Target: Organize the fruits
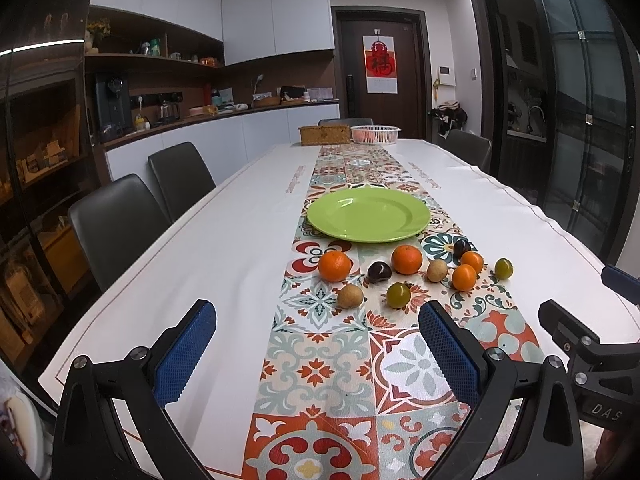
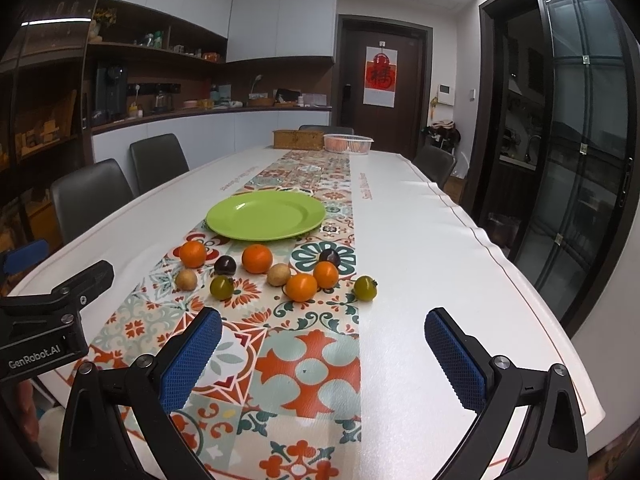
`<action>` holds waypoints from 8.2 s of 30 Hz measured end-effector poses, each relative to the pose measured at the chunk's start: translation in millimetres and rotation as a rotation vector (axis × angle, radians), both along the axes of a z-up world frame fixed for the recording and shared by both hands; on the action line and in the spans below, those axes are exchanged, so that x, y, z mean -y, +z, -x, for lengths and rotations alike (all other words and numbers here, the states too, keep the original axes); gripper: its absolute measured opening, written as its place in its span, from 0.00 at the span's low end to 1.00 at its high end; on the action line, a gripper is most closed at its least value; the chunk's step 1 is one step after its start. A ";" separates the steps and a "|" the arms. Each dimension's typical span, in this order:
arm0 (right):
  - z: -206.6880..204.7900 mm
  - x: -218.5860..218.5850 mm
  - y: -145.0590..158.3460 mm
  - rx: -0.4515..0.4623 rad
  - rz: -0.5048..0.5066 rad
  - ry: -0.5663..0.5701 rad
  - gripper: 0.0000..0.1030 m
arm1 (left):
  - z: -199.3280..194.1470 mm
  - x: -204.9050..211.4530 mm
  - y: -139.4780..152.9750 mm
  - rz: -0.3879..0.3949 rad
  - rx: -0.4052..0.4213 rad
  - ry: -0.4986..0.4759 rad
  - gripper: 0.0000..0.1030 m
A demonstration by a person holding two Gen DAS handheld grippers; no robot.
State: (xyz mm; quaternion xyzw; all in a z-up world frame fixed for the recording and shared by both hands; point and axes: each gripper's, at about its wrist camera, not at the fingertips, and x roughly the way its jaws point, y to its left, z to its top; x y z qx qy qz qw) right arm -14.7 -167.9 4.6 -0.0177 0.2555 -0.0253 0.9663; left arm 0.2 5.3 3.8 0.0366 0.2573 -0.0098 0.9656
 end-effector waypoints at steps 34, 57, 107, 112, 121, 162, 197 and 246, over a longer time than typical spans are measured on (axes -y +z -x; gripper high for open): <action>-102.4 -14.9 -30.5 -0.180 0.010 0.035 0.92 | -98.5 4.5 -40.0 -0.016 -0.200 -0.074 0.66; -157.0 -12.3 -67.8 -0.354 -0.062 0.036 0.54 | -139.2 19.1 -70.2 -0.009 -0.368 -0.191 0.34; -187.3 -16.2 -12.8 -0.305 -0.100 0.231 0.36 | -162.2 33.1 -10.8 -0.021 -0.233 -0.287 0.27; -214.0 -12.7 -4.6 -0.316 -0.100 0.241 0.36 | -190.8 35.2 -7.3 -0.021 -0.248 -0.308 0.27; -274.8 -12.4 0.5 -0.372 -0.086 0.254 0.36 | -245.4 30.8 -11.7 -0.009 -0.332 -0.336 0.27; -276.7 0.9 17.0 -0.384 -0.122 0.264 0.41 | -237.7 28.7 16.4 -0.059 -0.319 -0.271 0.38; -153.0 37.1 -5.0 -0.364 -0.125 0.177 0.66 | -128.4 40.4 -12.3 0.063 -0.396 -0.162 0.72; -187.9 79.9 -54.6 -0.464 -0.051 0.130 0.56 | -147.9 82.6 -75.4 -0.024 -0.547 -0.142 0.30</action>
